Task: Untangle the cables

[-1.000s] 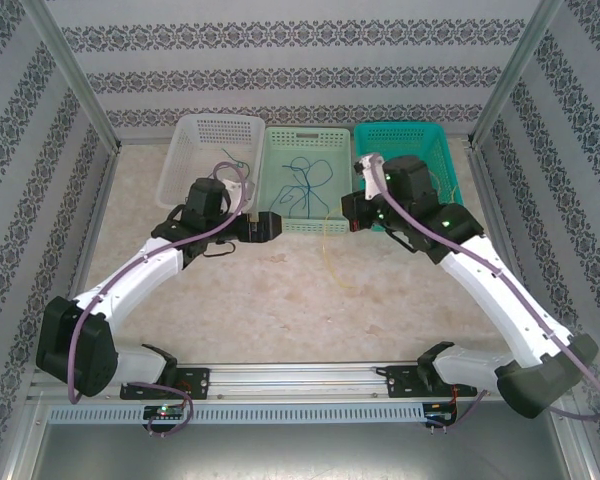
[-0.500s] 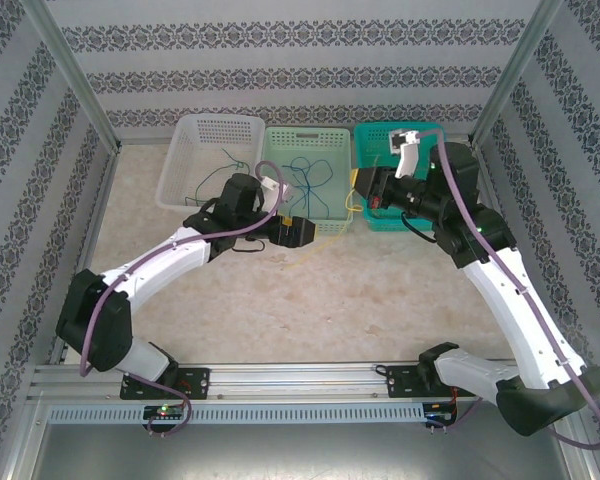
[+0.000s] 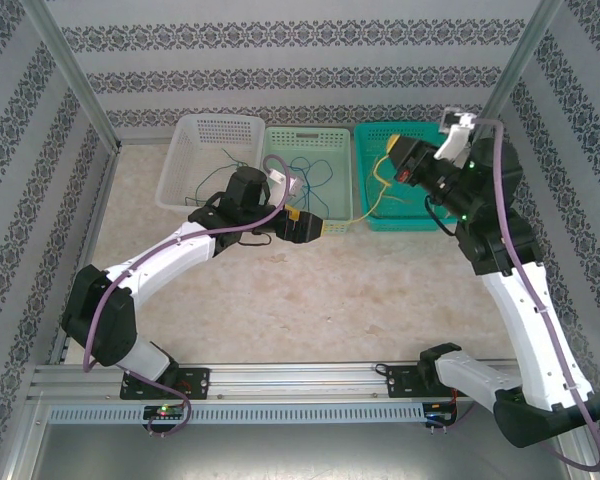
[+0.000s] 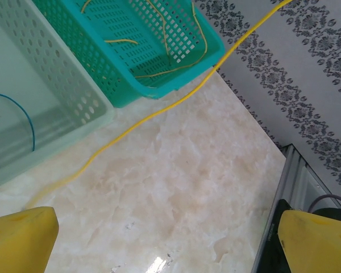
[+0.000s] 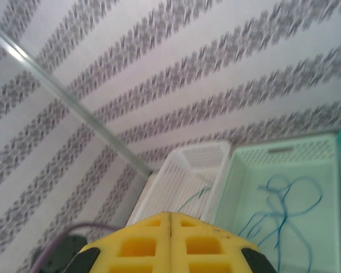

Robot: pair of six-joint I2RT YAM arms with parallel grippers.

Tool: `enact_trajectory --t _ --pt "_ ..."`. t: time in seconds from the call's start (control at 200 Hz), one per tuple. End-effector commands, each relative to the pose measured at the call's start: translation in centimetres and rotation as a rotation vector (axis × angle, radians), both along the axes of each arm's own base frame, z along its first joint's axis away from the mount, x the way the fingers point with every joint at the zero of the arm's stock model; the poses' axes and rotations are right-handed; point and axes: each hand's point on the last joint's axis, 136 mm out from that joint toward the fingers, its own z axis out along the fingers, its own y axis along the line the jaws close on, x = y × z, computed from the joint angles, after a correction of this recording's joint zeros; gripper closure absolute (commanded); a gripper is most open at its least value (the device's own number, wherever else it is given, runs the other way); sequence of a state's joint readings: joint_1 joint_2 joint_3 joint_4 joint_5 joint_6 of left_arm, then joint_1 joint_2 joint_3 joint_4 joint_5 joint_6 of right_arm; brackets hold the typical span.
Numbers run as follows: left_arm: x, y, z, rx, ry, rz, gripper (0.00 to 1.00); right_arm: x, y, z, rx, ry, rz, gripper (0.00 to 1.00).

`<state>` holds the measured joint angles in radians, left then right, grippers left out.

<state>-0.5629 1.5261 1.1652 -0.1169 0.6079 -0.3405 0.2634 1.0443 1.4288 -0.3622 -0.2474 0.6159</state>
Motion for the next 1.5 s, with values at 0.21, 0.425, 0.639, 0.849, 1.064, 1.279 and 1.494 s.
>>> enact_trajectory --t 0.21,0.425,0.639,0.849,1.064,1.279,1.494 --pt "-0.2 0.4 0.3 0.023 -0.057 0.014 0.00 1.3 -5.4 8.0 -0.155 -0.264 -0.272 1.00" --pt "-0.2 0.8 0.1 0.040 -0.067 0.027 0.00 6.8 -8.4 4.4 -0.286 -0.216 -0.422 1.00" --pt "-0.6 1.6 -0.4 0.073 -0.070 0.046 0.00 11.9 -9.2 1.5 -0.244 -0.147 -0.443 1.00" --pt "-0.6 2.4 -0.7 0.102 -0.084 0.075 0.00 16.2 -10.2 -1.5 -0.242 -0.109 -0.485 1.00" --pt "-0.8 3.3 -1.1 0.128 -0.091 0.101 0.00 19.3 -10.2 -3.8 -0.282 -0.082 -0.500 1.00" --pt "-0.9 4.0 -1.5 0.152 -0.095 0.121 0.00 20.4 -11.1 -5.6 -0.279 -0.096 -0.557 1.00" --pt "-0.9 4.0 -1.8 0.159 -0.095 0.126 0.00 20.0 -11.8 -11.0 -0.312 0.030 -0.578 1.00"
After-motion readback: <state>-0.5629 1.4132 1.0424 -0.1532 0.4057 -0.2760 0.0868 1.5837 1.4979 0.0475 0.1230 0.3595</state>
